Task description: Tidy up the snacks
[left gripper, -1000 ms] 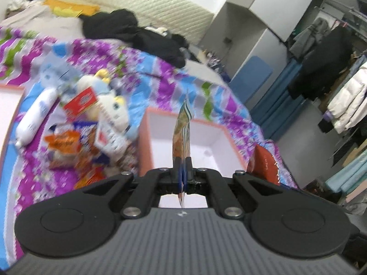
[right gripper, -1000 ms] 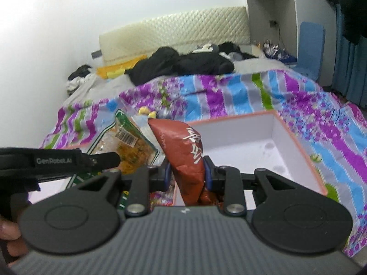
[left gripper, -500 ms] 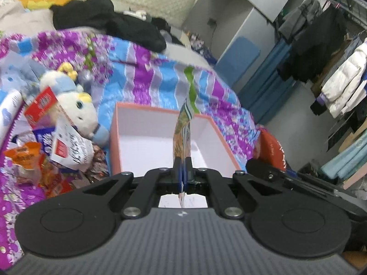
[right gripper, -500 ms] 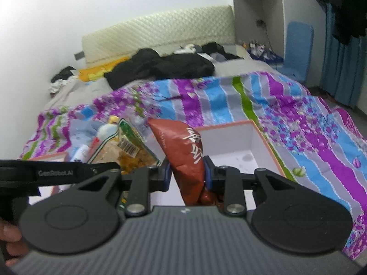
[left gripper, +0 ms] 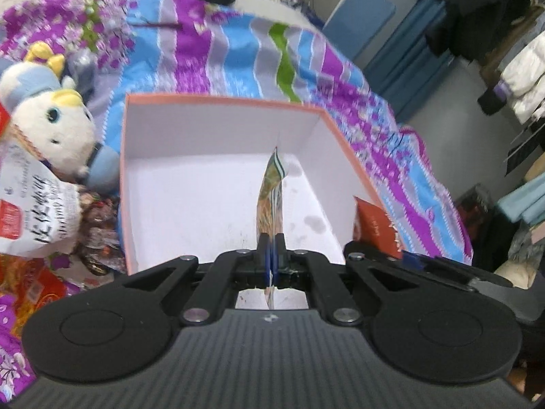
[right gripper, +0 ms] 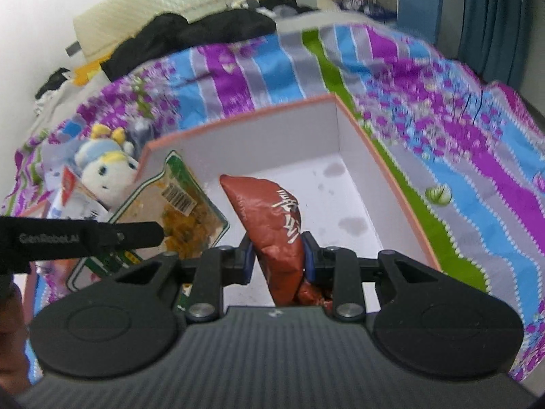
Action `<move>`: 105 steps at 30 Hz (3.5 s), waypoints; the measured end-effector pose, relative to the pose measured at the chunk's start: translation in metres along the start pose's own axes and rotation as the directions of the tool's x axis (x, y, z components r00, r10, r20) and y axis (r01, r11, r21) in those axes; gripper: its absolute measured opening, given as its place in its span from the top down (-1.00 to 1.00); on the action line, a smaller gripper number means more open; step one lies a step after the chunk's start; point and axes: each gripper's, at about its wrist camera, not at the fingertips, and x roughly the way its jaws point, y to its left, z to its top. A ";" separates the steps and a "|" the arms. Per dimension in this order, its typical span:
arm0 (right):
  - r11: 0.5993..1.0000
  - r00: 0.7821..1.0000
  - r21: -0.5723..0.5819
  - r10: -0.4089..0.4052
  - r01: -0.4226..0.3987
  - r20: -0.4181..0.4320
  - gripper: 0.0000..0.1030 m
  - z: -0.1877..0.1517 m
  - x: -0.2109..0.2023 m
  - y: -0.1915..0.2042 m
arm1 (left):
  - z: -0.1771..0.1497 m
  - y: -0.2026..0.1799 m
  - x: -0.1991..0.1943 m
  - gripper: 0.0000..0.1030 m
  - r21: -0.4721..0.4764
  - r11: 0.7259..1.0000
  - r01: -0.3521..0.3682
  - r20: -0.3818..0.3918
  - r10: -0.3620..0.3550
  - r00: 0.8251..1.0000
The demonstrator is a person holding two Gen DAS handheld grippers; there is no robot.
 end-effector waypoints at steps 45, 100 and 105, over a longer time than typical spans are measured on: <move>0.996 0.969 -0.073 0.062 -0.046 0.238 -0.13 -0.059 -0.173 0.080 | -0.118 -0.005 -0.237 0.21 0.102 0.988 -0.119 0.341 0.077 0.937; 0.906 0.973 -0.405 0.192 -0.124 0.130 -0.13 -0.227 -0.134 0.208 | -0.282 0.161 -0.270 -0.24 -0.299 0.935 -0.191 0.257 0.272 0.927; 0.891 0.973 -0.433 0.202 -0.134 0.115 -0.13 -0.217 -0.116 0.213 | -0.266 0.171 -0.258 -0.24 -0.340 0.921 -0.189 0.250 0.282 0.926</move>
